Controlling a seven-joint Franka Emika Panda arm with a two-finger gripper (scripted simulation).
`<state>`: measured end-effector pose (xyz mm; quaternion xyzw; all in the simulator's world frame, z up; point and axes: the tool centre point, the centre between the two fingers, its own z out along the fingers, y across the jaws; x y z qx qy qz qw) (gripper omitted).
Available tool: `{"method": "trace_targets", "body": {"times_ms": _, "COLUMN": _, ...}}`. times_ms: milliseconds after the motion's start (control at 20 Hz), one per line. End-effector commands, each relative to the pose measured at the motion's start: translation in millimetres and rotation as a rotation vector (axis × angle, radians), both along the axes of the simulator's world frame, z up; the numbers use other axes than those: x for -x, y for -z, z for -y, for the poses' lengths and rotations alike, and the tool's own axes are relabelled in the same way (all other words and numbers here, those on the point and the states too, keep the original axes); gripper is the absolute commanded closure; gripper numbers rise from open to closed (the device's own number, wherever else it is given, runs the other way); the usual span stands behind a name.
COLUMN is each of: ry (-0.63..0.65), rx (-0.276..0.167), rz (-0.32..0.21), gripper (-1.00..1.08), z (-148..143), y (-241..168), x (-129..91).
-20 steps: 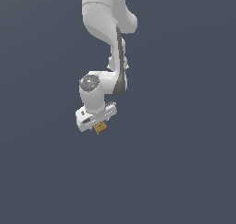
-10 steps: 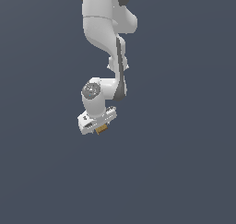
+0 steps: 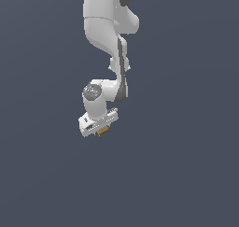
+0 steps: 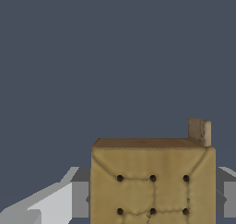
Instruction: Pick up the object and move it to a goal position.
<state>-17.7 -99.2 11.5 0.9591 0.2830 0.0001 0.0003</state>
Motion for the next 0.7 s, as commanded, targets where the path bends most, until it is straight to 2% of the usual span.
{"method": "trace_targets", "body": {"times_ms": 0, "ry": 0.0, "rx": 0.0, "rz": -0.001, "gripper": 1.08, "z": -0.4, "y": 0.8, "x": 0.1}}
{"method": "trace_targets", "body": {"times_ms": 300, "ry": 0.0, "rx": 0.0, "rz": 0.0, "gripper": 1.08, "z": -5.1, "y": -7.9, "x": -1.5}}
{"method": "trace_targets", "body": {"times_ms": 650, "ry": 0.0, "rx": 0.0, "rz": 0.0, "gripper": 1.08, "z": -31.3, "y": -46.6, "x": -9.9}}
